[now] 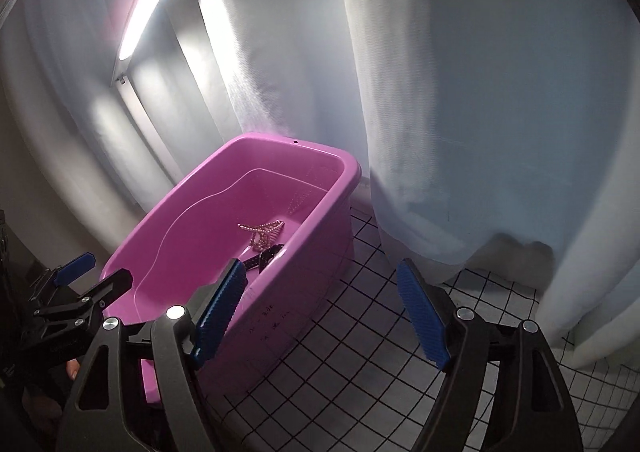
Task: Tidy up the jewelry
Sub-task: 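Withdraw both tools from the tub back over the table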
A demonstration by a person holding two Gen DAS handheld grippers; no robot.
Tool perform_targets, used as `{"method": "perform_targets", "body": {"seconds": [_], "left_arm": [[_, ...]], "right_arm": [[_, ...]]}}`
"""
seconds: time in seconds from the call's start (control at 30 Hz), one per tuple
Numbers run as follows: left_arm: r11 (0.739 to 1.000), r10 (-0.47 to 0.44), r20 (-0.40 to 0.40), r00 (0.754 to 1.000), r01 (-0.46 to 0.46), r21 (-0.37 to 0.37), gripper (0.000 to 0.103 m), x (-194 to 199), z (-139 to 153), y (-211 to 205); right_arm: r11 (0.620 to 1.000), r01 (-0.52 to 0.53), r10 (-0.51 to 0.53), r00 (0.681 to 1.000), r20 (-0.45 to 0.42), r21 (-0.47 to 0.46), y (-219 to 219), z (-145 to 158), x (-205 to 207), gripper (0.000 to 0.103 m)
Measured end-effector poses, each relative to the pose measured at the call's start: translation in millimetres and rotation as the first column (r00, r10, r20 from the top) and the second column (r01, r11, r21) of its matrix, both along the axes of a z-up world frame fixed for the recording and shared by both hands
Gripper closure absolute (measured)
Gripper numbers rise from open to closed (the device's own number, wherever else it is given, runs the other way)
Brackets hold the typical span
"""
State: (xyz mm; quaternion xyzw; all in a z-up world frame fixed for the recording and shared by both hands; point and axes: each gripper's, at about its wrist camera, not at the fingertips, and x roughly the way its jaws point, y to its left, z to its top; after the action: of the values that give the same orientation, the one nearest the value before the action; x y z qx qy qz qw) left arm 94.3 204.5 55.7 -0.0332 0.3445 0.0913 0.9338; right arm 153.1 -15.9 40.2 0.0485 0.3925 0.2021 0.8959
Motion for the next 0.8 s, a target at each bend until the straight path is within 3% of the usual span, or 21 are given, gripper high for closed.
{"method": "perform_targets", "body": {"seconds": [0.23, 0.47, 0.57, 0.8], "left_arm": [[0.975, -0.223, 0.055, 0.973, 0.224, -0.002, 0.006, -4.7, 6.0, -66.5], [0.92, -0.392, -0.001, 0.92, 0.391, -0.026, 0.006, -3.4, -20.5, -146.3], [0.908, -0.418, -0.057, 0.906, 0.417, -0.037, 0.006, 5.1, -42.3, -175.6], [0.93, -0.365, -0.179, 0.913, 0.366, -0.03, 0.006, 33.2, -100.6, -214.7]], "right_arm": [[0.976, 0.218, -0.218, 0.975, -0.047, -0.007, -85.8, -28.1, -51.9, 0.028], [0.935, 0.351, -0.354, 0.931, -0.092, -0.038, -149.4, -64.6, -96.4, 0.028], [0.929, 0.366, -0.37, 0.924, -0.095, -0.063, -165.0, -80.1, -102.7, 0.028], [0.934, 0.355, -0.356, 0.925, -0.136, -0.032, -191.4, -126.7, -104.2, 0.028]]}}
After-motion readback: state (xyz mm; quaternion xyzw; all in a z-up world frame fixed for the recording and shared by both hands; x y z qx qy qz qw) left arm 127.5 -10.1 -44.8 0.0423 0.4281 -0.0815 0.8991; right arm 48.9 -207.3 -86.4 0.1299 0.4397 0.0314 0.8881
